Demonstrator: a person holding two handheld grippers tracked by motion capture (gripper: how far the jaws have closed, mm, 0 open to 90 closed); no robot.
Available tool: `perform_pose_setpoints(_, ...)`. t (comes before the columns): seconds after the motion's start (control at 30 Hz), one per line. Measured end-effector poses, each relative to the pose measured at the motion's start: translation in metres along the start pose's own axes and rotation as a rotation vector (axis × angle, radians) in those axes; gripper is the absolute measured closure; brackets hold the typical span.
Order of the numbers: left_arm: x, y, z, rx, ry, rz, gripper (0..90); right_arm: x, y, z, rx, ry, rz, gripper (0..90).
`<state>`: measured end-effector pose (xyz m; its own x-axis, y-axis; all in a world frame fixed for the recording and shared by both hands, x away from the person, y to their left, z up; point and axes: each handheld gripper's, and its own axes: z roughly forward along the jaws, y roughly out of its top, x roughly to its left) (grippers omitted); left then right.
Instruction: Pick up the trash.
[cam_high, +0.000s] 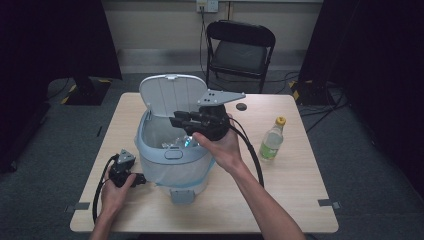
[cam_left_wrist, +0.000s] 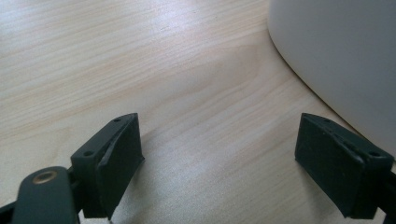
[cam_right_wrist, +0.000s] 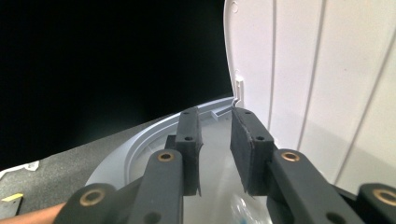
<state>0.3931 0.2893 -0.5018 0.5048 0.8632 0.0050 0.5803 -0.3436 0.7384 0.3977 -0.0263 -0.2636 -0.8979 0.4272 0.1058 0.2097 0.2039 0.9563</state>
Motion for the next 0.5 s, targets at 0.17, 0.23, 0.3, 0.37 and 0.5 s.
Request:
perform_pose_setpoints(0.17,0.0,0.0,0.0,-0.001,-0.001,0.0,14.1,-0.003,-0.002,-0.005,-0.014,0.003,0.013,71.3)
perform_pose_setpoints(0.23,0.0,0.0,0.0,-0.001,-0.001,0.0,14.1,-0.004,-0.003,-0.008,-0.017,0.0,0.013,70.9)
perform_pose_setpoints(0.3,0.0,0.0,0.0,-0.001,-0.001,0.0,14.1,-0.005,-0.004,-0.012,-0.022,-0.002,0.015,70.7)
perform_pose_setpoints(0.37,0.0,0.0,0.0,0.0,0.0,-0.001,14.1,-0.007,-0.005,-0.017,-0.029,-0.008,0.017,70.1)
perform_pose_setpoints(0.5,0.0,0.0,0.0,0.0,0.0,0.0,14.1,-0.011,-0.008,-0.025,-0.039,-0.02,0.023,68.6)
